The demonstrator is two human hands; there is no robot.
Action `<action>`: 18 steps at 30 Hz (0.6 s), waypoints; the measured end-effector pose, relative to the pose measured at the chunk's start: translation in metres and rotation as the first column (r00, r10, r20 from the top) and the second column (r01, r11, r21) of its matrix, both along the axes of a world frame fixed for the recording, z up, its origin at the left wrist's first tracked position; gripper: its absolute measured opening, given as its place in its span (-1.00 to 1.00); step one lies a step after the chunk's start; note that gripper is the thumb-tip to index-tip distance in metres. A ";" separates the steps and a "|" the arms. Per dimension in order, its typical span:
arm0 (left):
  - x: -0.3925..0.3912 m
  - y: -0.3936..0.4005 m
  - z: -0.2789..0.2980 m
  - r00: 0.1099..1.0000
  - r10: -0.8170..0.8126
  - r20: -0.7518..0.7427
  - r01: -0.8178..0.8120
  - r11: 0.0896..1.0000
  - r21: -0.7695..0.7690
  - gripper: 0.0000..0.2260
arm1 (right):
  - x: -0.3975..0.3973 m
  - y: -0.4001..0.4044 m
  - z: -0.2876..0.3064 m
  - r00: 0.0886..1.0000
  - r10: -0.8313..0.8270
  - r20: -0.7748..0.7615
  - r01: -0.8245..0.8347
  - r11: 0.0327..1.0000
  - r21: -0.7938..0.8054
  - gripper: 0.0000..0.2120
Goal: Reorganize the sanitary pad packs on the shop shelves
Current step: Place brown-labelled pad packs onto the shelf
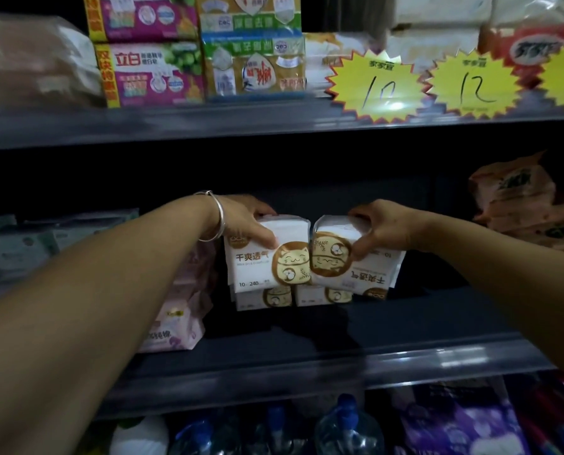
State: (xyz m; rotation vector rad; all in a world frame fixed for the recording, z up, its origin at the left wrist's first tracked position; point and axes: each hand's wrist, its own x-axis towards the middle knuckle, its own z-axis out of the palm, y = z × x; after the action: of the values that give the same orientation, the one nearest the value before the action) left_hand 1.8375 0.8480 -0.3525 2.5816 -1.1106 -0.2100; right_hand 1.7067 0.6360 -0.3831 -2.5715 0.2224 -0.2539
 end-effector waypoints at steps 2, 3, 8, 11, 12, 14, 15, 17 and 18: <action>0.007 -0.002 0.000 1.000 0.002 -0.025 -0.003 1.000 -0.027 -0.54 | 0.006 -0.004 0.001 1.000 -0.003 0.012 0.003 1.000 0.004 -0.69; 0.009 -0.003 0.000 1.000 0.003 -0.026 -0.004 0.999 -0.035 -0.53 | 0.010 -0.005 0.001 1.000 -0.004 0.015 0.004 1.000 0.008 -0.69; 0.027 -0.009 0.001 1.000 0.021 0.007 -0.020 0.997 -0.069 -0.50 | 0.027 -0.012 0.003 0.999 -0.014 0.036 0.013 1.000 0.015 -0.66; 0.038 -0.015 0.001 0.998 0.014 0.053 -0.010 0.998 -0.069 -0.49 | 0.037 -0.017 0.005 0.998 -0.023 0.051 0.022 0.999 0.030 -0.63; 0.042 -0.017 0.001 0.998 0.012 0.058 -0.007 0.997 -0.077 -0.49 | 0.041 -0.018 0.005 0.998 -0.026 0.053 0.025 0.999 0.028 -0.62; 0.050 -0.020 0.001 0.998 0.013 0.064 -0.007 0.996 -0.089 -0.49 | 0.049 -0.020 0.007 0.998 -0.030 0.059 0.030 1.000 0.004 -0.61; 0.054 -0.021 0.001 0.998 0.014 0.060 -0.008 0.995 -0.097 -0.49 | 0.052 -0.021 0.007 0.997 -0.033 0.064 0.033 0.999 -0.001 -0.60; 0.063 -0.024 0.001 0.999 0.012 0.047 -0.007 0.993 -0.119 -0.48 | 0.058 -0.022 0.008 0.996 -0.037 0.077 0.036 0.999 0.011 -0.58; 0.066 -0.025 0.001 0.999 0.012 0.051 -0.005 0.992 -0.124 -0.48 | 0.061 -0.022 0.008 0.996 -0.033 0.086 0.032 0.999 0.012 -0.59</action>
State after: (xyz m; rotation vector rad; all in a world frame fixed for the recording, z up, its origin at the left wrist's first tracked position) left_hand 1.9037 0.8226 -0.3514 2.4938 -1.0943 -0.0706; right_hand 1.7674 0.6136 -0.3750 -2.5419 0.2327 -0.3735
